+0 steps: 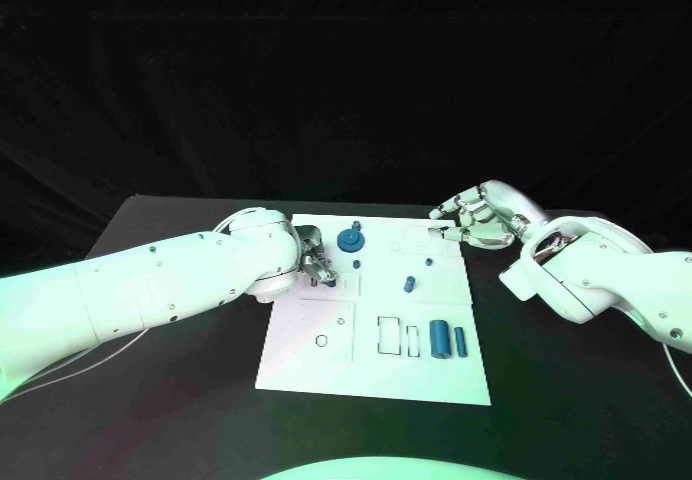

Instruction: Assemble the parts on the task board

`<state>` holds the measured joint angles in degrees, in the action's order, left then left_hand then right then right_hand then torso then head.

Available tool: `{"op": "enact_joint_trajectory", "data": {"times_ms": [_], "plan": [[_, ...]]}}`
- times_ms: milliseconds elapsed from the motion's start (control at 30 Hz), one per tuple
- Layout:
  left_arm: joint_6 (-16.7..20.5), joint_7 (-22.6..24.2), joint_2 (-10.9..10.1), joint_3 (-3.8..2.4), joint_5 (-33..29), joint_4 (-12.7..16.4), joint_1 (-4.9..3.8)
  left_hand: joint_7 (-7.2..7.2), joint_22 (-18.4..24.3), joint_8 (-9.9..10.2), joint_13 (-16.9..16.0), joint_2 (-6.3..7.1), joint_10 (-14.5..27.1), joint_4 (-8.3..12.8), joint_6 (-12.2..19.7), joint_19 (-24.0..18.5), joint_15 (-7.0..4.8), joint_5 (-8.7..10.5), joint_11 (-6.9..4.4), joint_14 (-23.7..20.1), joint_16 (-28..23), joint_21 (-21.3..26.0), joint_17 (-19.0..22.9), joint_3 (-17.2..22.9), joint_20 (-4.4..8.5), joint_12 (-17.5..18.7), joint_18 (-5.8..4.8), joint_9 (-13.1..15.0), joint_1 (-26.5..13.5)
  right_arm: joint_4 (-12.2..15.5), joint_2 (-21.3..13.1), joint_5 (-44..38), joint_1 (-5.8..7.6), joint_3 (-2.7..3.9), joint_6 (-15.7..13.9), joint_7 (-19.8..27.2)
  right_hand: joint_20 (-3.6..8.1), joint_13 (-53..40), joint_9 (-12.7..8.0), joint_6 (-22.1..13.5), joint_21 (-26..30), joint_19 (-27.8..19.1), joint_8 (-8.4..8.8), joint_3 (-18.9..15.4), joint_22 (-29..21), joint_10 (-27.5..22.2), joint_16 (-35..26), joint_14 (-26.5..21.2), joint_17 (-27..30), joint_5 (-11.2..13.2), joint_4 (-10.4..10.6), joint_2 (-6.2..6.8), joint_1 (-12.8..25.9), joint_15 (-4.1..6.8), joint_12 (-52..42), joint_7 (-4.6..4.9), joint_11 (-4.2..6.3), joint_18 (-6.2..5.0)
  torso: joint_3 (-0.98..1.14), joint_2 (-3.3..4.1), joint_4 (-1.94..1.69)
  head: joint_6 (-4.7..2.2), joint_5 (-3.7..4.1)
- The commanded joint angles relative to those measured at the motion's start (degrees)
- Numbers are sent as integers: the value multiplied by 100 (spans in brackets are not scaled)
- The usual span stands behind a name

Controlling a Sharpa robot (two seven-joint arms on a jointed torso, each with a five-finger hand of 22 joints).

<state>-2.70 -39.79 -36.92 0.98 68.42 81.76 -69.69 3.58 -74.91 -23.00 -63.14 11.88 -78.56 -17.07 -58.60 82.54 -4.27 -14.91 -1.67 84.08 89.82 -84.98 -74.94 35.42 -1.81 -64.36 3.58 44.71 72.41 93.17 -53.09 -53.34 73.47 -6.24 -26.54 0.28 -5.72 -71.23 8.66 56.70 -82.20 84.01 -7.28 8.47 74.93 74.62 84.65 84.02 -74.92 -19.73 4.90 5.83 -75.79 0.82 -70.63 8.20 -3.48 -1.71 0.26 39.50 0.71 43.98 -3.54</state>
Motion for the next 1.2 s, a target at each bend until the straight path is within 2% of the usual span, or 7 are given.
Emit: {"op": "enact_joint_trajectory", "data": {"times_ms": [33, 233, 433, 533, 767, 900, 1200], "plan": [[-194, -243, 21, 13, 25, 4, 19, -99, -416, -42, -1, 18, -57, 1072, -39, 30, -43, -13, 1, 592, 18, -40, -1506, 1107, 10, -43, -105, 64, -138, 0, 7, -59, -5, 0, 83, 26, 22, 7, 6, 46, -12, 52, -30, -23, 946, 18, -7, 371, -590, -36, -12, 2, -13, -5, -22, 3, 13, -46, 4, 2, 1, 3, -2], [-240, -246, 39, 13, 16, -1, 18, -167, -426, -114, -35, 86, -94, 915, -32, 39, -75, -4, -45, 592, 18, -39, -1506, 934, 21, -90, -107, 190, -394, 1, 6, -59, -6, 0, 84, 24, 22, 14, 6, 47, 0, 44, -31, -25, 937, 13, -16, 368, -575, -36, -9, 2, -9, -5, -15, 2, 13, -49, 4, 0, 6, 18, 0], [-271, -262, 56, 12, -17, -34, 17, -224, -425, -147, -36, 125, -91, 606, -61, 42, -112, 7, -89, 592, 18, -29, -1506, 543, 47, -106, -107, 273, -643, 0, 6, -70, -6, 0, 100, 36, 24, 37, 8, 46, 54, 9, -34, -41, 900, -6, -45, 357, -531, 27, -25, 25, -21, -2, 9, -2, 16, -63, 6, 2, 7, 19, 2], [-267, -267, 61, 12, -29, -51, 16, -236, -422, -138, -45, 106, -87, 464, -79, 42, -126, 9, -98, 592, 18, -22, -1506, 282, 60, -123, -107, 291, -681, -1, 10, -74, -6, 0, 103, 41, 25, 46, 9, 45, 72, -2, -35, -44, 888, -14, -57, 353, -513, 46, -28, 28, -23, -2, 18, -2, 17, -68, 4, 1, 3, 24, 13], [-242, -277, 78, 12, -49, -97, 15, -233, -421, -112, -63, 65, -81, 259, -103, 43, -127, 5, -97, 592, 18, -16, -1506, 28, 67, -146, -107, 294, -703, 1, 9, -74, -6, 0, 104, 46, 26, 56, 10, 45, 92, -14, -37, -54, 875, -21, -73, 347, -491, 73, -21, 25, -11, -1, 28, -2, 15, -73, 2, 4, 6, 34, 14], [-227, -282, 84, 11, -60, -116, 14, -234, -417, -91, -74, 37, -78, 97, -128, 43, -127, 7, -97, 592, 18, -9, -1506, -266, 69, -163, -106, 296, -705, 1, 8, -74, -6, 0, 105, 44, 26, 64, 11, 45, 101, -20, -38, -58, 869, -27, -77, 345, -484, 79, -16, 23, -3, -2, 35, -1, 15, -75, 2, 1, 5, 37, 15], [-209, -296, 96, 11, -83, -153, 13, -229, -427, -27, -95, -91, -79, 37, -177, 52, -123, 3, -90, 592, 18, -6, -1506, -865, 69, -197, -108, 274, -826, 0, 8, -74, -6, 0, 111, 37, 27, 73, 11, 42, 118, -30, -38, -73, 858, -33, -93, 339, -462, 87, -2, 23, 19, -2, 44, -1, 14, -79, 2, 0, 4, 40, 23]]}}
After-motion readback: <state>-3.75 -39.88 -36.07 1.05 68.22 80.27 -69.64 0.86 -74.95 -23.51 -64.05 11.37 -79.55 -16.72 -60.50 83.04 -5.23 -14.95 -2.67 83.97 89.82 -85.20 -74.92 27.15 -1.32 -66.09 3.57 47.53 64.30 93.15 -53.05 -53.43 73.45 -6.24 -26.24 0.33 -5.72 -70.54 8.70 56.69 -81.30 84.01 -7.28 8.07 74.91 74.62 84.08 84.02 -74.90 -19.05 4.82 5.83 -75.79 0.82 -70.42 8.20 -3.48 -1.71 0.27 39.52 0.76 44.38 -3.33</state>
